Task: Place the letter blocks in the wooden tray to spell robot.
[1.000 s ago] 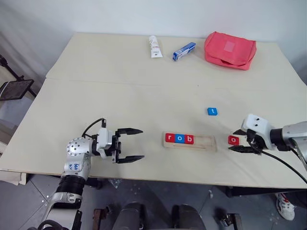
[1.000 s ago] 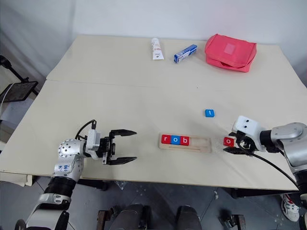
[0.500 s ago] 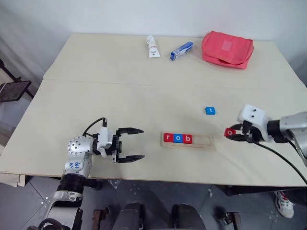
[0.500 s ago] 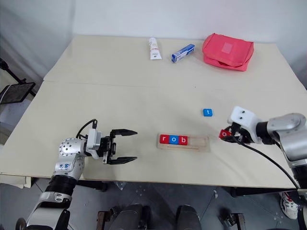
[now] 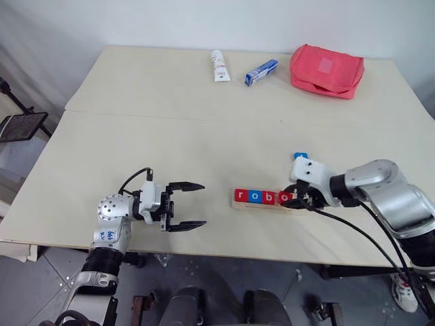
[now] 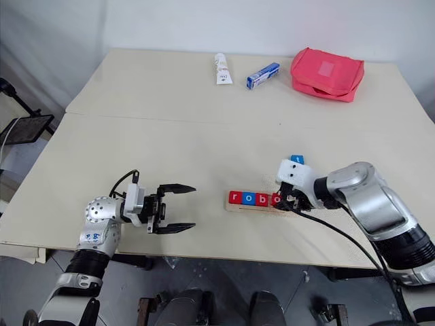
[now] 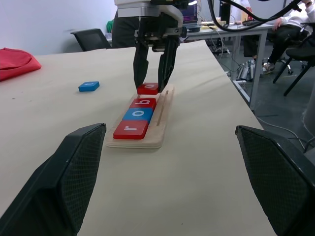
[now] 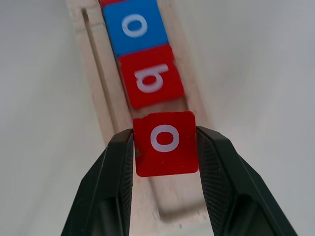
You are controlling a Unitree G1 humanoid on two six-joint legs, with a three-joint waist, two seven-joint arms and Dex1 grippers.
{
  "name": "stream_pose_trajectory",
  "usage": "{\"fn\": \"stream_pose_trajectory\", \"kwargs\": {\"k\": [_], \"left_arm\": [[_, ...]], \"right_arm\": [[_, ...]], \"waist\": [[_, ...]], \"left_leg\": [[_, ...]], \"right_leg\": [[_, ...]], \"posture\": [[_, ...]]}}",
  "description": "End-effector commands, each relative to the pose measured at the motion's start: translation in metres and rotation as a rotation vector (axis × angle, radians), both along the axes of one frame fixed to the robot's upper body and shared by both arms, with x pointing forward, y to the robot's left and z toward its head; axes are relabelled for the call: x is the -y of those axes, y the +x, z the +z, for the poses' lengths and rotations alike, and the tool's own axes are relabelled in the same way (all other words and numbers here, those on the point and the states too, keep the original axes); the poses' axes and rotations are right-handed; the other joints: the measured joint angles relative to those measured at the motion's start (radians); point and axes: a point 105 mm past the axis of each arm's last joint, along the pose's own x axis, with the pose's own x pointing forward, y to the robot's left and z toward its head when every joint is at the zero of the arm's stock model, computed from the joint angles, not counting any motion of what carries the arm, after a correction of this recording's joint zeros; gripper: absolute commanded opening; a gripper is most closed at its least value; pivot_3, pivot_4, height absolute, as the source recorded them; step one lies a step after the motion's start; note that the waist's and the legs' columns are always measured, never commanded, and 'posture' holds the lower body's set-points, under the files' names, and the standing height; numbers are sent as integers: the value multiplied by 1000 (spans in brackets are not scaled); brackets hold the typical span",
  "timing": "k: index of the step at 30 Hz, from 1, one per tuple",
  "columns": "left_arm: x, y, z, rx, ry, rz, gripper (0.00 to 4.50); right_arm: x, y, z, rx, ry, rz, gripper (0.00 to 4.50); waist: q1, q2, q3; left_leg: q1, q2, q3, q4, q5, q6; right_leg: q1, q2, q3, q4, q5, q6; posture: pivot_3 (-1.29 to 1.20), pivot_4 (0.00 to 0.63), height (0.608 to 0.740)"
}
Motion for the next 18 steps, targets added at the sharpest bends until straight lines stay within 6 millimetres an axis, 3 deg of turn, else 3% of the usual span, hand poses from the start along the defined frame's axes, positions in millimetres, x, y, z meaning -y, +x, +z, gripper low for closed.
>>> {"fn": "stream_pose_trajectory", "kwargs": {"k": [1,17,18], "left_arm": [[-1,-4,3,22,-5,2,4500],[-2,-5,1,20,-11,23,4500],[-2,-5,1,20,-11,23,4500]], "right_arm": [[-4,4,9,49,-22,16,1451],[-7,3,5,20,-50,63,1451],[-8,2,5,17,-48,69,1801]], "waist": [[-1,0,0],[-1,0,0],[-1,0,0]], "left_leg": [[0,0,0,0,0,0],[0,0,0,0,0,0],[0,0,0,0,0,0]], "right_leg": [[0,0,0,0,0,0],[0,0,0,0,0,0],[0,0,0,0,0,0]], "posture": [[0,150,740],[0,150,740],[0,150,740]]}}
